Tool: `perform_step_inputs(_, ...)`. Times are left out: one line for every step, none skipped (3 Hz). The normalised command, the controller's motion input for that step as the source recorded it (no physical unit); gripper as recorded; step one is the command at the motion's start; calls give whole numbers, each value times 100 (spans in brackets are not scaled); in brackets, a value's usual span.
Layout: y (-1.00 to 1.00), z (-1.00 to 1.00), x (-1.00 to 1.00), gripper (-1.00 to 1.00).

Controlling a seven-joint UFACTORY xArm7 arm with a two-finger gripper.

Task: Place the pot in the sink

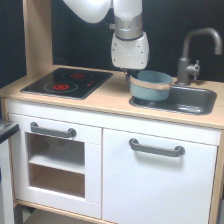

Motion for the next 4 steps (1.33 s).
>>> perform_step_inputs(-49, 100, 100, 91)
perform_step_inputs(-58, 100, 100, 96)
perform_step_inputs(69, 6, 97, 100)
perform_step_inputs(65, -64, 100, 100)
